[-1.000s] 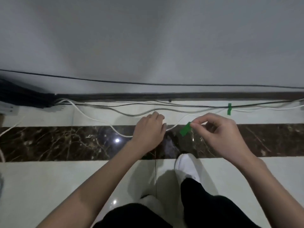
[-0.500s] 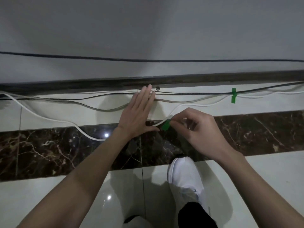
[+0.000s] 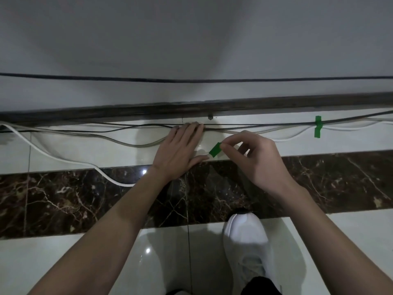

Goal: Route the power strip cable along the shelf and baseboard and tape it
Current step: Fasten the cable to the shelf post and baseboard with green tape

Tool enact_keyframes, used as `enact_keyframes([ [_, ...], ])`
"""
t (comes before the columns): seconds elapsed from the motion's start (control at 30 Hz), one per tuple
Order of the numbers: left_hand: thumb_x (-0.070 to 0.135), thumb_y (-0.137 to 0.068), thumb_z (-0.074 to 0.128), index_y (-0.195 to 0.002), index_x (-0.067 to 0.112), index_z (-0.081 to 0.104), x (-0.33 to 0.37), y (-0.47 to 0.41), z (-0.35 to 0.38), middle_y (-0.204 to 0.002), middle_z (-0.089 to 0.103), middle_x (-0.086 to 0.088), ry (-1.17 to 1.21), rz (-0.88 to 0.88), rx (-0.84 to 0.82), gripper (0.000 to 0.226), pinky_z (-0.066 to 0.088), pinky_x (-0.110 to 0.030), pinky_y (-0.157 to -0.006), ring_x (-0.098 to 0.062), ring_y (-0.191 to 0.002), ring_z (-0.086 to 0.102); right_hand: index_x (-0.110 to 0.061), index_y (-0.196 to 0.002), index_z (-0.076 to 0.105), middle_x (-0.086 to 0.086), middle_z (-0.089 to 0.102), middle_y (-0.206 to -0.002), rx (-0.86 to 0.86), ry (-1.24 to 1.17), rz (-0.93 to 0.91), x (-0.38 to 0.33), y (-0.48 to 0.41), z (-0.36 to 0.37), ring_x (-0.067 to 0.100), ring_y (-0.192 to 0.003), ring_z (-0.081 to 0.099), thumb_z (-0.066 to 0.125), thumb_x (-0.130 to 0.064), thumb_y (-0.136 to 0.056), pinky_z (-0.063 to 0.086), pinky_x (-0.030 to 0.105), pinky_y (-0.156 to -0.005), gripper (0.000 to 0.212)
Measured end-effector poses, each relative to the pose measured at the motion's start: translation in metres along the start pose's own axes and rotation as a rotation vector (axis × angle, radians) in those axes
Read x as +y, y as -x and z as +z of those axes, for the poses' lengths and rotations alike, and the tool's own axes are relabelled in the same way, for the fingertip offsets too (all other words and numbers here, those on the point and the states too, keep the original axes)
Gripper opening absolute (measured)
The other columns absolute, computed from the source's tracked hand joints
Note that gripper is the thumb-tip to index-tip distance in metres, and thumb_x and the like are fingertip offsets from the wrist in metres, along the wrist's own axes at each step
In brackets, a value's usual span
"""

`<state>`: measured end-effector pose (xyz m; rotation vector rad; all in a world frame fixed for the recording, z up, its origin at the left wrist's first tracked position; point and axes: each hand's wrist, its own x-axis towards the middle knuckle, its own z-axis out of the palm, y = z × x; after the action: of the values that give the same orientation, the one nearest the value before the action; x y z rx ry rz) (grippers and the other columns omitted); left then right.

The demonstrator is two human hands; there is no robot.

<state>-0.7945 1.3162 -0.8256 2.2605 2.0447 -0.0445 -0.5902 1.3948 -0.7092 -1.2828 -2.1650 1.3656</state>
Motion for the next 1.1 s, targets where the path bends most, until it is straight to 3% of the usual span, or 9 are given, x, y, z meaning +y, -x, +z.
enact_keyframes([
  [0.2, 0.036, -0.100, 0.054, -0.148, 0.012, 0.047, -0.005, -0.010, 0.003, -0.140, 0.051, -0.023, 0.067, -0.061, 0.098, 0.055, 0.037, -0.049, -0.106, -0.040, -0.124, 0.051, -0.022, -0.094, 0.076, -0.014, 0.072, -0.092, -0.001, -0.004, 0.071, 0.009, -0.009, 0.001, 0.008, -0.067, 0.058, 0.068, -0.024, -0.095, 0.042, 0.012, -0.059, 0.008],
  [0.33, 0.006, -0.070, 0.079, -0.143, 0.015, 0.055, -0.016, -0.013, 0.007, -0.133, 0.055, -0.021, 0.152, -0.060, 0.143, 0.078, 0.038, -0.049, -0.102, -0.038, -0.116, 0.051, -0.023, -0.093, 0.074, -0.013, 0.072, -0.093, 0.006, -0.017, 0.084, 0.011, -0.013, 0.000, 0.011, -0.069, 0.059, 0.068, -0.023, -0.095, 0.045, 0.016, -0.060, 0.006],
  [0.4, 0.000, -0.068, 0.081, -0.136, 0.012, 0.063, -0.017, -0.015, 0.011, -0.125, 0.061, -0.019, 0.247, -0.051, 0.223, 0.071, 0.037, -0.045, -0.097, -0.034, -0.112, 0.049, -0.023, -0.094, 0.075, -0.014, 0.072, -0.093, 0.005, -0.016, 0.085, 0.012, -0.016, 0.000, 0.011, -0.069, 0.059, 0.068, -0.024, -0.095, 0.046, 0.017, -0.060, 0.007],
  [0.57, -0.003, -0.076, 0.080, -0.121, 0.006, 0.072, -0.016, -0.016, 0.019, -0.112, 0.067, -0.017, 0.420, -0.087, 0.345, 0.047, 0.045, -0.042, -0.084, -0.035, -0.101, 0.057, -0.024, -0.094, 0.076, -0.016, 0.071, -0.090, -0.019, -0.013, 0.097, 0.016, -0.025, 0.002, 0.008, -0.071, 0.060, 0.070, -0.028, -0.093, 0.046, 0.017, -0.061, 0.008],
  [0.73, 0.002, -0.083, 0.077, -0.130, 0.005, 0.065, -0.022, -0.012, 0.024, -0.125, 0.062, -0.019, 0.325, -0.019, 0.310, 0.049, 0.043, -0.044, -0.098, -0.035, -0.114, 0.055, -0.023, -0.098, 0.076, -0.017, 0.070, -0.088, -0.023, 0.025, 0.114, 0.026, -0.034, 0.001, 0.004, -0.071, 0.059, 0.072, -0.030, -0.092, 0.048, 0.018, -0.062, 0.010],
  [0.83, 0.006, -0.089, 0.073, -0.131, 0.009, 0.065, -0.025, -0.011, 0.025, -0.124, 0.062, -0.018, 0.348, -0.033, 0.341, 0.043, 0.042, -0.042, -0.094, -0.033, -0.112, 0.053, -0.022, -0.099, 0.076, -0.014, 0.072, -0.091, -0.034, 0.047, 0.120, 0.032, -0.040, 0.001, 0.001, -0.073, 0.059, 0.072, -0.029, -0.092, 0.048, 0.015, -0.063, 0.011],
  [0.93, 0.002, -0.086, 0.069, -0.121, 0.002, 0.070, -0.023, -0.011, 0.026, -0.114, 0.067, -0.020, 0.367, -0.043, 0.385, 0.035, 0.047, -0.042, -0.088, -0.033, -0.105, 0.056, -0.021, -0.097, 0.076, -0.014, 0.072, -0.090, -0.054, 0.077, 0.116, 0.034, -0.046, 0.003, -0.002, -0.072, 0.059, 0.071, -0.029, -0.092, 0.045, 0.010, -0.060, 0.010],
  [1.1, -0.002, -0.083, 0.070, -0.113, -0.005, 0.071, -0.023, -0.009, 0.023, -0.112, 0.068, -0.021, 0.420, -0.065, 0.391, 0.030, 0.052, -0.042, -0.089, -0.031, -0.104, 0.056, -0.021, -0.091, 0.075, -0.023, 0.064, -0.080, -0.080, 0.117, 0.086, 0.029, -0.061, 0.014, -0.018, -0.069, 0.056, 0.073, -0.022, -0.091, 0.037, -0.002, -0.064, 0.002],
])
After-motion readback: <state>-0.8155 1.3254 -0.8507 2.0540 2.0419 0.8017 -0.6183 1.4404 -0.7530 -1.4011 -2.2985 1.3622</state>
